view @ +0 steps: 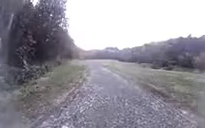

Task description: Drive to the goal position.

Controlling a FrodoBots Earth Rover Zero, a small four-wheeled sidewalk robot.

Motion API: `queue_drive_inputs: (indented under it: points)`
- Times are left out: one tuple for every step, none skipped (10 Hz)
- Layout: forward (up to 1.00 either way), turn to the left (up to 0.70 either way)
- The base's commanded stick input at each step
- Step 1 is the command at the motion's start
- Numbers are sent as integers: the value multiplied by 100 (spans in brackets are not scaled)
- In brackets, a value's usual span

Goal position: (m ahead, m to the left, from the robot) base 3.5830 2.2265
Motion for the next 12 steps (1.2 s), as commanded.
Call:
queue_drive_inputs:
  points:
    - [70, -6]
    - [70, -11]
    - [70, 0]
    - [70, 0]
    - [70, -6]
    - [70, -8]
    - [70, -8]
    - [70, -4]
    - [70, -1]
    - [70, -3]
    - [70, -1]
    - [70, -2]
